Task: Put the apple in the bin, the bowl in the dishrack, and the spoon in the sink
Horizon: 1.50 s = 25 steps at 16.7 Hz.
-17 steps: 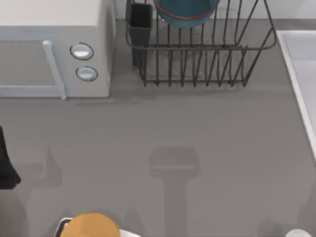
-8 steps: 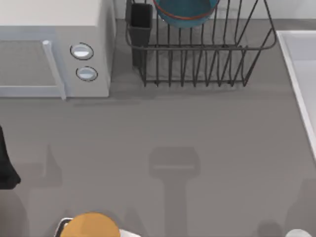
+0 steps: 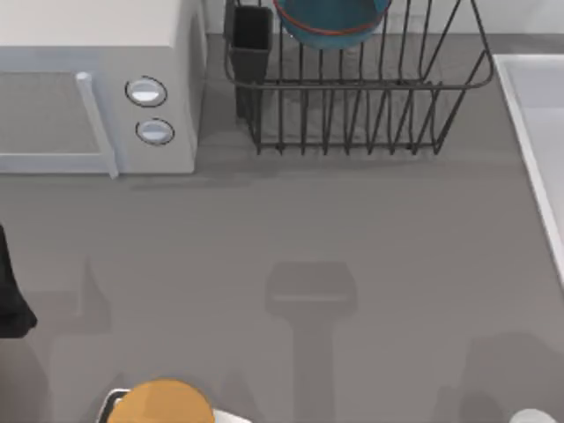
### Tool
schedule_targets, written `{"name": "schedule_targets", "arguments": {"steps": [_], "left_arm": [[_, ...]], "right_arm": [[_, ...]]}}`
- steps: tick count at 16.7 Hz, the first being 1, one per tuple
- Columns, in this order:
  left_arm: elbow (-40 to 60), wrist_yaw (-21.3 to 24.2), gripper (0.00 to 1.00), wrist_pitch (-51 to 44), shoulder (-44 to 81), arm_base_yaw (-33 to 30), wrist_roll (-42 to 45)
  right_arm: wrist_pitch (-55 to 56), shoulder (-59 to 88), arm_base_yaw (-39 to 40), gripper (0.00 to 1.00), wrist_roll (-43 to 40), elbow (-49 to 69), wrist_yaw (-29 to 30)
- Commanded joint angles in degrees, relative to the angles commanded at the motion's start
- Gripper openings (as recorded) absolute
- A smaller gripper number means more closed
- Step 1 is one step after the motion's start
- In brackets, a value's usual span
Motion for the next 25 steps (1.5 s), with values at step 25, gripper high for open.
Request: {"name": "schedule_targets", "arguments": {"steps": [25], "left_arm": [[0.00, 0.00, 1.00, 0.00, 0.00, 0.00, 0.00]], "right_arm": [[-29.10, 66.42, 12.07, 0.00, 11.68, 93.74, 0.75]]}}
